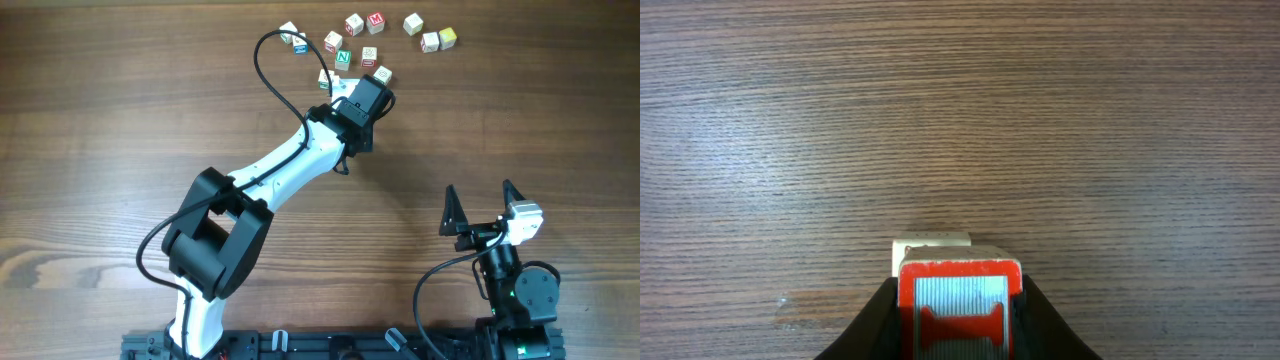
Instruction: Form a tower
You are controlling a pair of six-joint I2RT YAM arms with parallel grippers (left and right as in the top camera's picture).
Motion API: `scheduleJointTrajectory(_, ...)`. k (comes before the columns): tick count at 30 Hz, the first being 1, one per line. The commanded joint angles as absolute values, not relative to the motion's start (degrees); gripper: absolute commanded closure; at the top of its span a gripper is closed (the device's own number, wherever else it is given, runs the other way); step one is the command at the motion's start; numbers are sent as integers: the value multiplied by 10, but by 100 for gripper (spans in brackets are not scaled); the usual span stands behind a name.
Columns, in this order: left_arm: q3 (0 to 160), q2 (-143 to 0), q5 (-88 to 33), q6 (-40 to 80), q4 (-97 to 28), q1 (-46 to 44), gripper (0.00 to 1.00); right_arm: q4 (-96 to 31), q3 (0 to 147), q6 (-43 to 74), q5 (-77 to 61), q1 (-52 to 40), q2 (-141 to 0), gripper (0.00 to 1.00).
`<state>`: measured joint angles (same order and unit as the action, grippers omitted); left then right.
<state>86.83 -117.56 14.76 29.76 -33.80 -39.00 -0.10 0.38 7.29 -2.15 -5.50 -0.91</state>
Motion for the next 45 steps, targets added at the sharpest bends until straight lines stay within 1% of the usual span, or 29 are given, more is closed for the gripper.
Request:
scheduleJointTrajectory(1,858,-1190,162,307,-338,-383,82,1,3,71,-29,-58,-9,0)
scheduleJointTrajectory(37,854,-1198,162,305,-336,-378,79,1,3,71,-29,-58,-9,0)
scheduleJointTrajectory(39,854,-1198,162,305,-336,-378,79,1,3,71,-29,-58,-9,0)
scheduleJointTrajectory(43,854,-1198,162,305,-336,-378,73,1,3,71,-29,-58,-9,0)
scheduleJointTrajectory(45,854,-1198,162,305,-336,-378,73,1,3,71,-29,-58,-9,0)
